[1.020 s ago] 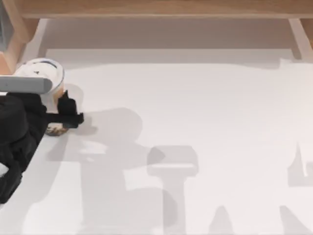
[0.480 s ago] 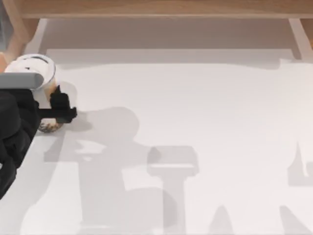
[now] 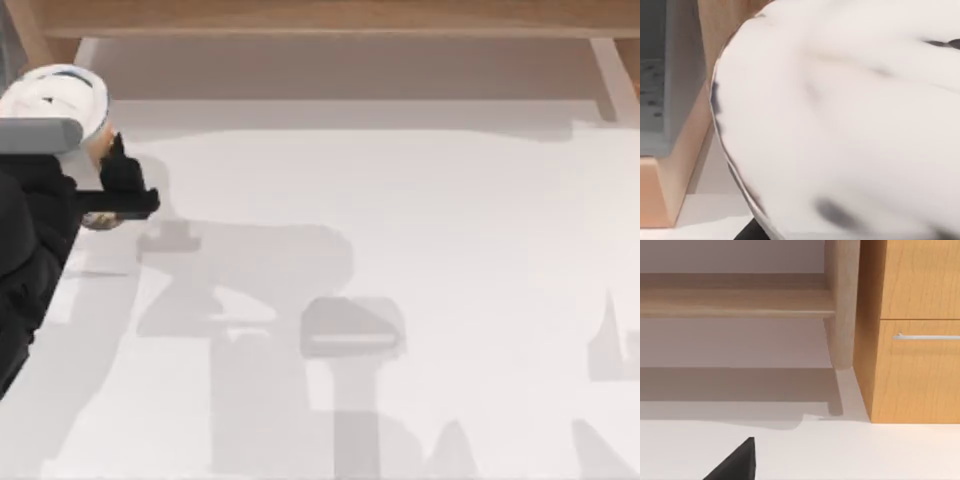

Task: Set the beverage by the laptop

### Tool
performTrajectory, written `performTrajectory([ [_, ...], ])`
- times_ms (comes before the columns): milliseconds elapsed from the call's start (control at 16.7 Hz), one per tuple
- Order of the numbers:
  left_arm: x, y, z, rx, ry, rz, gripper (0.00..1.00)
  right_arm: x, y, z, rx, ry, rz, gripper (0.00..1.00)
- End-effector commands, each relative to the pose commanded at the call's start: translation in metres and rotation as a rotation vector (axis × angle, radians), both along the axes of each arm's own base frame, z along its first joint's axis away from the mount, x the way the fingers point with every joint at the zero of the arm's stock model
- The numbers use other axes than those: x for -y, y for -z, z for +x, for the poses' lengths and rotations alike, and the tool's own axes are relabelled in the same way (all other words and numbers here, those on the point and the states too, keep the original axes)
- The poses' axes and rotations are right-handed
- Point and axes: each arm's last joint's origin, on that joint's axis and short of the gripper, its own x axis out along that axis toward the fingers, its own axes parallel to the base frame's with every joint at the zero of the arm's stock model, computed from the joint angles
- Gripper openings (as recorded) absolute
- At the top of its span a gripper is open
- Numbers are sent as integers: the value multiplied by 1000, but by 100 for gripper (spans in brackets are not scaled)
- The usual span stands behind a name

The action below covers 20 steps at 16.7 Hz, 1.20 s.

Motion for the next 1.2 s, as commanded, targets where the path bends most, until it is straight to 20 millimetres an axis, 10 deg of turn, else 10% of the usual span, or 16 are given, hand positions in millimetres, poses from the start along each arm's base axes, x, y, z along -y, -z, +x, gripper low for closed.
performTrajectory([
  [1200,-30,-1,-96,-158,-3,20,0,0,0,0,0,0,0,100],
])
